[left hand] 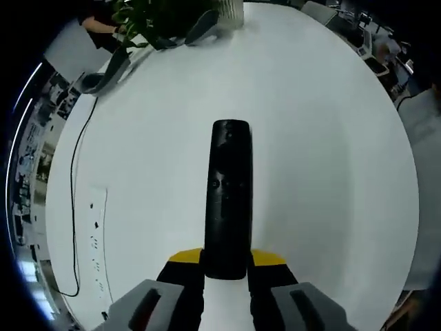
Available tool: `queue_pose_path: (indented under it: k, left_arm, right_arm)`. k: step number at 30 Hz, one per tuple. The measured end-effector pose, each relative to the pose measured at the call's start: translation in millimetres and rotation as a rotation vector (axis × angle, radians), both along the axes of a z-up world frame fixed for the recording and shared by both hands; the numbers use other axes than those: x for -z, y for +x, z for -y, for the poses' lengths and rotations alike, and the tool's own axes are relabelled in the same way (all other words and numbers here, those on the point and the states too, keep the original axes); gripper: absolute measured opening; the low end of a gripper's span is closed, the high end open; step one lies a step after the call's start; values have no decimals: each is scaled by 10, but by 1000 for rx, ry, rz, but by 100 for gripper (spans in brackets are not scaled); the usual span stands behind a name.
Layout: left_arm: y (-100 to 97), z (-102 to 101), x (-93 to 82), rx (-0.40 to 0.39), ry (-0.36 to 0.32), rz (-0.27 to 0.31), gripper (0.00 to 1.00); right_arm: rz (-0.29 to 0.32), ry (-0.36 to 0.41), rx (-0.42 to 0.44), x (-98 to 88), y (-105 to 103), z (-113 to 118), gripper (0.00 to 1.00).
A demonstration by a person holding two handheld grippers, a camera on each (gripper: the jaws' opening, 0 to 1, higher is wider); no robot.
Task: Press the specified remote control buttons in sequence, fully releasing each button before pressing the next.
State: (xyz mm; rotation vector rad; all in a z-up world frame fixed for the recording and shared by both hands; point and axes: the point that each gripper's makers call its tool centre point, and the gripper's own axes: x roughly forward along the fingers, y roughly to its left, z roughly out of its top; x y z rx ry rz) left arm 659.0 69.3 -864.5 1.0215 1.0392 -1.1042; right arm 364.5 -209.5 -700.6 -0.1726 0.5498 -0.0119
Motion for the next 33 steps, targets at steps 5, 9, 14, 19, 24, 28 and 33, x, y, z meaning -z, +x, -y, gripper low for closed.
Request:
queue_pose_path:
  k: [5, 9, 14, 19, 24, 28, 33]
  left_arm:
    - [-164, 21, -9, 12, 4, -7, 23]
    - [-220, 15, 13, 15, 0, -15, 23]
    - [-429, 27, 27, 14, -6, -41, 23]
    - [-668, 34, 40, 61, 15, -52, 23]
    - [-859, 40, 34, 45, 11, -73, 23]
    - [-1030, 61, -17, 51, 0, -76, 23]
    - [-1211, 58, -76, 44, 3, -75, 23]
  right_arm:
    - [8, 5, -6, -13, 4, -15, 74]
    - [18, 9, -10, -30, 5, -23, 73]
    - [28, 11, -13, -44, 4, -28, 73]
    - [40, 17, -14, -64, 6, -27, 73]
    - [53, 24, -19, -89, 8, -36, 72]
    - [63, 26, -22, -104, 10, -41, 71]
    - [52, 15, -19, -86, 14, -43, 72]
